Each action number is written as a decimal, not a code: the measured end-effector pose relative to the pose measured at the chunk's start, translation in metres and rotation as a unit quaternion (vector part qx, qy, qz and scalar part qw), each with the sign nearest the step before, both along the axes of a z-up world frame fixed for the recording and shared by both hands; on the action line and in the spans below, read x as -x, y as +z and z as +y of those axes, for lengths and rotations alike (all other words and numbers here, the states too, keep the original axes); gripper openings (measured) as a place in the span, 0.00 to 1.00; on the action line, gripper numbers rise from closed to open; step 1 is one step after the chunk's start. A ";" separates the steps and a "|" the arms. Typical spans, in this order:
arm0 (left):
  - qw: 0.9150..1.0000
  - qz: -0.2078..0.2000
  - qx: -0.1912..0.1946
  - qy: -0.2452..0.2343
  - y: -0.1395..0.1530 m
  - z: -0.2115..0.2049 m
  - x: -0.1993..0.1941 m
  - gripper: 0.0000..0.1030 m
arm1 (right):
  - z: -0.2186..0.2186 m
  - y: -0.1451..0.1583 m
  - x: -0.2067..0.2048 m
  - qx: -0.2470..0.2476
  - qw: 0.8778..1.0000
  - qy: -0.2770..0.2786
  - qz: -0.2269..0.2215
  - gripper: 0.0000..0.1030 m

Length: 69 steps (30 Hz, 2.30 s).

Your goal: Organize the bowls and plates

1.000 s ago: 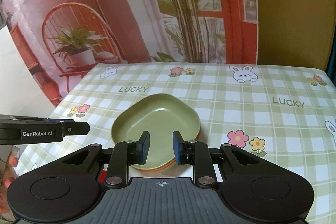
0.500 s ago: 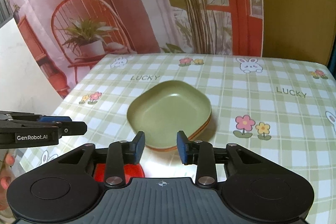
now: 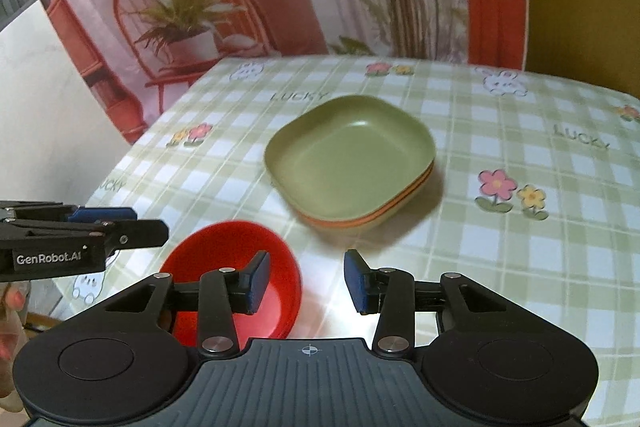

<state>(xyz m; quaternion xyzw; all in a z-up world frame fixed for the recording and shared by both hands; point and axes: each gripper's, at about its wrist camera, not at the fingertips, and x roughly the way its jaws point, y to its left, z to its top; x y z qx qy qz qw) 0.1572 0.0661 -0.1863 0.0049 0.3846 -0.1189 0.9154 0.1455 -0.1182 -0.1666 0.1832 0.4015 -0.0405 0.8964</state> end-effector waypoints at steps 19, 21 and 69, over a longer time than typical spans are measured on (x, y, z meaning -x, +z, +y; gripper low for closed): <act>0.998 0.045 0.020 0.037 -0.035 0.005 0.003 0.49 | 0.012 -0.018 -0.010 -0.006 0.999 0.019 0.028 0.33; 0.998 0.049 0.026 0.036 -0.039 0.003 0.003 0.49 | 0.013 -0.020 -0.011 -0.007 0.999 0.020 0.030 0.33; 0.993 0.072 0.085 0.034 -0.058 0.004 0.007 0.17 | 0.012 -0.038 -0.015 -0.048 0.997 0.012 0.055 0.13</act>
